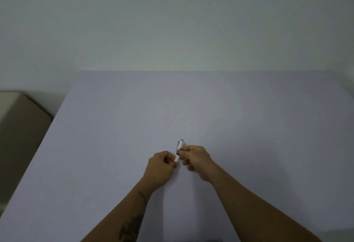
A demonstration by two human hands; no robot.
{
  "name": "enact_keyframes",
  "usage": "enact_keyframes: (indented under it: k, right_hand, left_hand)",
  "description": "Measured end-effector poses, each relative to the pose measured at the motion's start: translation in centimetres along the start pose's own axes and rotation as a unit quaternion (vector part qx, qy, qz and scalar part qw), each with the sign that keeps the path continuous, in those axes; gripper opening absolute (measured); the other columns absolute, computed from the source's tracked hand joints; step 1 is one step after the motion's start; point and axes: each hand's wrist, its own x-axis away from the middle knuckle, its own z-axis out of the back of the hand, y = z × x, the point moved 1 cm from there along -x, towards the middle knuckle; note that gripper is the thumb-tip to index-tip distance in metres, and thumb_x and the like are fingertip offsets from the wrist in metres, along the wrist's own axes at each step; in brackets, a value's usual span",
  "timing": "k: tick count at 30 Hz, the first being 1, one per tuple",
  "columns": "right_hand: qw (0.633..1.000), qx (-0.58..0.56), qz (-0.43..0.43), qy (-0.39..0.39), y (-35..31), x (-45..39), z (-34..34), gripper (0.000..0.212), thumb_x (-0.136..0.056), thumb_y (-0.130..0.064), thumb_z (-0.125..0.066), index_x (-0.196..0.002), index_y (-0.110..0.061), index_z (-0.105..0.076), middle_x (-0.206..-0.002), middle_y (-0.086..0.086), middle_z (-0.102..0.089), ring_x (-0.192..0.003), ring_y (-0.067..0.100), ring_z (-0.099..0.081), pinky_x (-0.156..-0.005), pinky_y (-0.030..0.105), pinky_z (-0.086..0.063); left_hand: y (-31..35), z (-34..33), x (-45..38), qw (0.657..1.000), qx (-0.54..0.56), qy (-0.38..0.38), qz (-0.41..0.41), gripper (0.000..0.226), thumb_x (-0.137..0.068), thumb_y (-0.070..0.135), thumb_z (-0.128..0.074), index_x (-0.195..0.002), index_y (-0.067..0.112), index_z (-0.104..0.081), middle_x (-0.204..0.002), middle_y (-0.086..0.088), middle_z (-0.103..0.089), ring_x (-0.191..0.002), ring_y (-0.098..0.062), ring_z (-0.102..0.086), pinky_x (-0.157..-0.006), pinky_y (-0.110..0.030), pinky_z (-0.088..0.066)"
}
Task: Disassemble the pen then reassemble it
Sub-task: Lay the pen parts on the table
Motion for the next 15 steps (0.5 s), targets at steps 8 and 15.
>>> enact_keyframes:
  k: [8,15]
  right_hand:
    - [0.989,-0.035,0.071,0.121,-1.8,0.5,2.4,0.023,-0.088,-0.013,-0.065,-0.065,-0.014,-0.068,-0.066,0.004,-0.069,-0.057,0.013,-0.058,-0.056,0.028,-0.045]
    - [0.933,0.328,0.069,0.132,0.1,0.4,5.3,0.025,-0.078,-0.018,-0.063,-0.054,-0.012,-0.056,-0.061,0.006,-0.059,-0.066,0.028,-0.062,-0.060,0.026,-0.042]
  left_hand:
    - [-0.1,-0.3,0.8,1.000,-0.006,0.003,0.020,0.007,-0.082,0.020,-0.069,-0.075,0.022,-0.067,-0.071,0.002,-0.065,-0.063,-0.015,-0.058,-0.067,-0.038,-0.057]
    - [-0.7,-1.7,1.8,0.999,0.007,-0.003,0.043,0.010,-0.084,0.018,-0.066,-0.073,0.020,-0.066,-0.070,0.002,-0.064,-0.062,-0.014,-0.057,-0.061,-0.032,-0.053]
